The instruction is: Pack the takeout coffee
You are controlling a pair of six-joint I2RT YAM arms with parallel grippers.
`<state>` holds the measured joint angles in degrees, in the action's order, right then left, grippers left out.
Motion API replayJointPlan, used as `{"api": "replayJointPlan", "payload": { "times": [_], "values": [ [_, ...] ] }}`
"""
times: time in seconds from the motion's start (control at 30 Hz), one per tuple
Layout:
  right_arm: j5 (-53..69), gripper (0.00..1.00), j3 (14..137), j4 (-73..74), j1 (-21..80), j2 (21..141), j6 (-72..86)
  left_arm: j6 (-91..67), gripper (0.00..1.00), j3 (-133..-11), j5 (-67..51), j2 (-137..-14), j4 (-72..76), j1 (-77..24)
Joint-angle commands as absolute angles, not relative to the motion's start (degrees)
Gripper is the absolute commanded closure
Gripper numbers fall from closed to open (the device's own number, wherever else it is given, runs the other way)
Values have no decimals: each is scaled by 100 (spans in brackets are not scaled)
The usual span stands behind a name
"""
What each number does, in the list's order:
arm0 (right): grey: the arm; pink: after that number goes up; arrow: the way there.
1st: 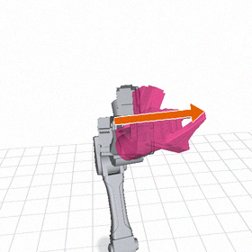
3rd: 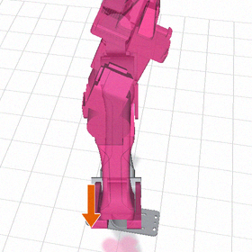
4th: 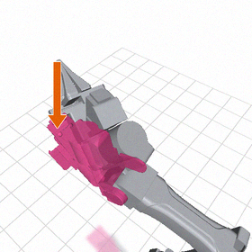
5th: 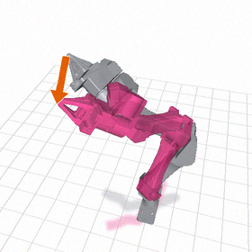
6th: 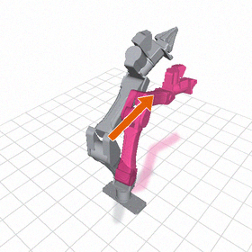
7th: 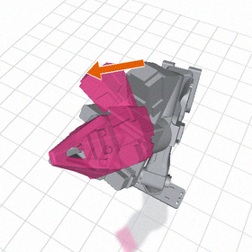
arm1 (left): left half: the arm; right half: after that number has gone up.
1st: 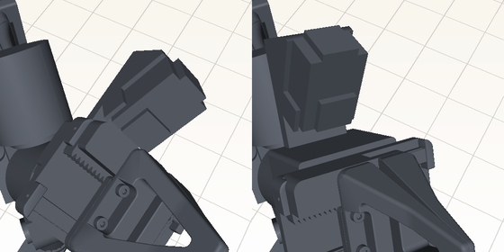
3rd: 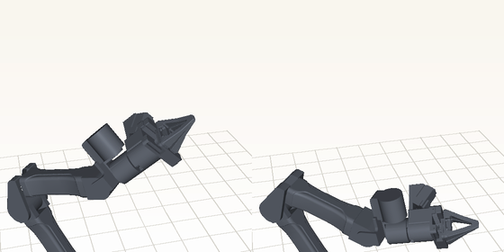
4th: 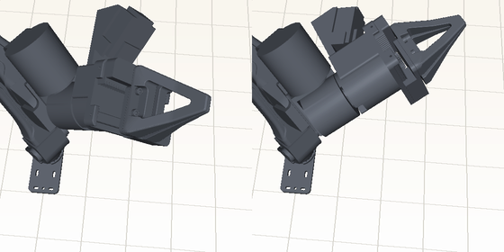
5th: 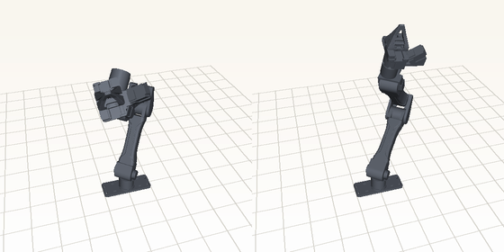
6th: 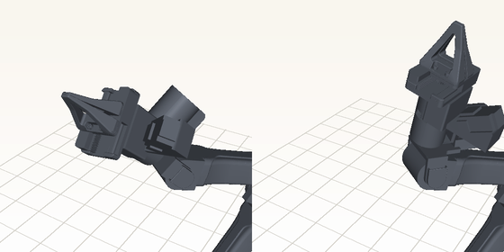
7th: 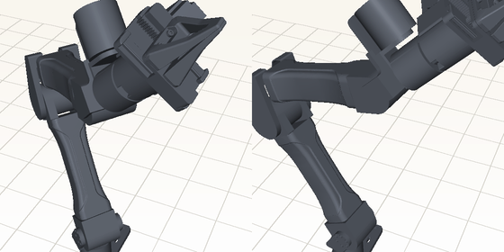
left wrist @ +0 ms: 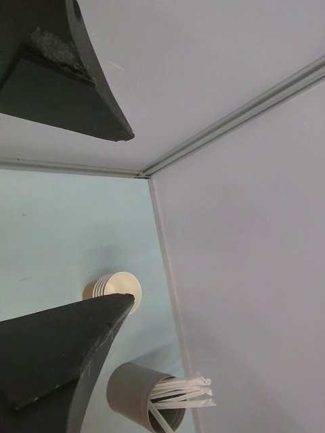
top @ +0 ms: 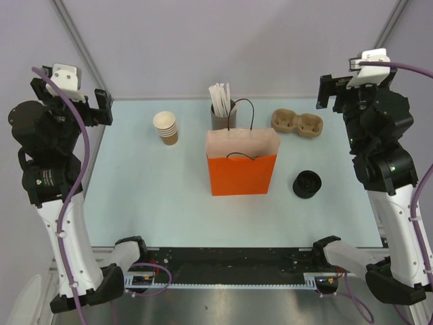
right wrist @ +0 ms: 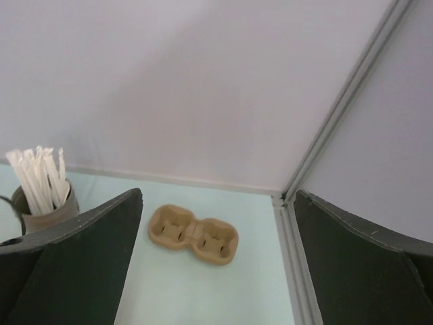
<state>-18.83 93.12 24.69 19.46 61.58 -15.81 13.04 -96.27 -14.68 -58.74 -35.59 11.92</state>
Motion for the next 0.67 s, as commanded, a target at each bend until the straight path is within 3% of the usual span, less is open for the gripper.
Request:
{"api": "replayJointPlan", "payload": {
  "times": [0.0, 0.63],
  "values": [
    [-2661, 0, 9624, 2347, 2004, 6065, -1951, 1380, 0, -9835, -1353, -5827, -3885, 1239],
    [-3182, 0, 9220, 1828, 2004, 5880, -2276, 1327, 1, -9782, -1626, -5801, -3946, 1239]
  ]
}}
